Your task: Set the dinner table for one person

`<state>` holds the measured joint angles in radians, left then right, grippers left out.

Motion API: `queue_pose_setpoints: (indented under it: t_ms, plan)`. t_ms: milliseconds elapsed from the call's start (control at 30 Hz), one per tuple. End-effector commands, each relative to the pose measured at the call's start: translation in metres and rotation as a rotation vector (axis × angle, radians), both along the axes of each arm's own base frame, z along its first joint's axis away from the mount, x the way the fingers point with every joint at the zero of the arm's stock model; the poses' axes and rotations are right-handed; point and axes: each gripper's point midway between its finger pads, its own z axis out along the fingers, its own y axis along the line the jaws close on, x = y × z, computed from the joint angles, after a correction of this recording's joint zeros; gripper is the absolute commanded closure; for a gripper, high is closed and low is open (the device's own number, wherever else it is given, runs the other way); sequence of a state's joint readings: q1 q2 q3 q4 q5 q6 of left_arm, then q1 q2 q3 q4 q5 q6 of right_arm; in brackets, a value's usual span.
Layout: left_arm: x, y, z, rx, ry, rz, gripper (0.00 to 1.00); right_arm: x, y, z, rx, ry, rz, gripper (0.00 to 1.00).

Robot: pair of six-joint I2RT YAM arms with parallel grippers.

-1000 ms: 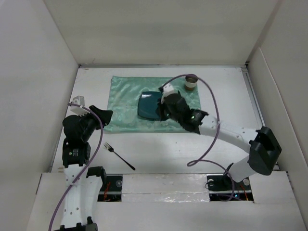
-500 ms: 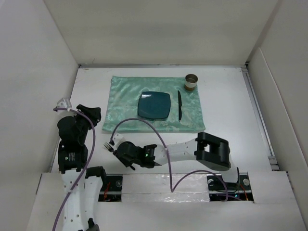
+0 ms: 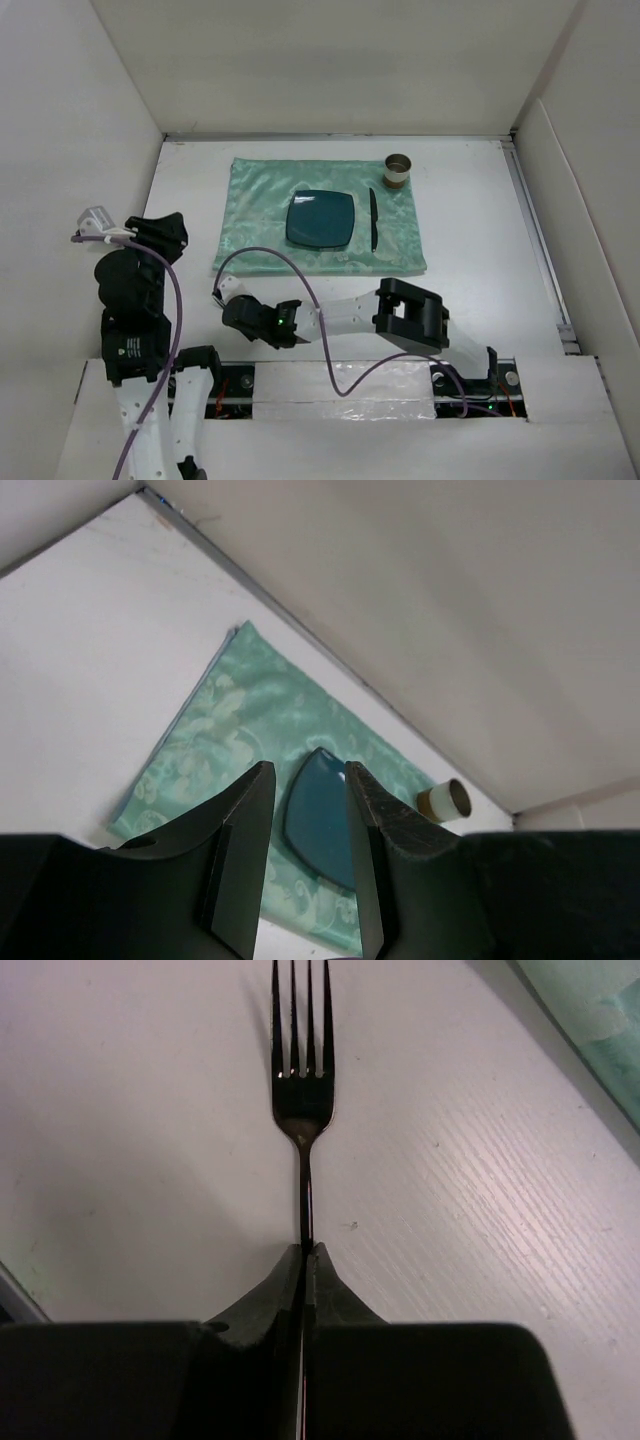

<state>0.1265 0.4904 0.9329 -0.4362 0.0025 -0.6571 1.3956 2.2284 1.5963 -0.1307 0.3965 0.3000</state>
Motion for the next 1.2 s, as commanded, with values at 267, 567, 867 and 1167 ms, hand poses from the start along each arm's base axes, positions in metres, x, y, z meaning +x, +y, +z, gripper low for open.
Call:
queue_pose_setpoints:
  t_ms: [267,567,867,1167]
  plan:
    - [-0.005,-0.002,0.009,-0.002,-0.044,0.0,0.67,-0.002,-0.012,0.12,0.182,-0.014,-0.067,1.0]
    - [0.003,-0.008,-0.057,0.012,0.064,-0.053,0.67,0.123,-0.018,0.186,0.378,-0.01,-0.381,1.0]
    - [0.004,-0.017,-0.053,0.029,0.03,-0.11,0.66,0.24,-0.043,0.139,0.477,0.098,-0.761,1.0]
    - [0.001,-0.02,-0.049,0.036,0.01,-0.127,0.66,0.277,-0.04,0.096,0.494,0.17,-0.875,1.0]
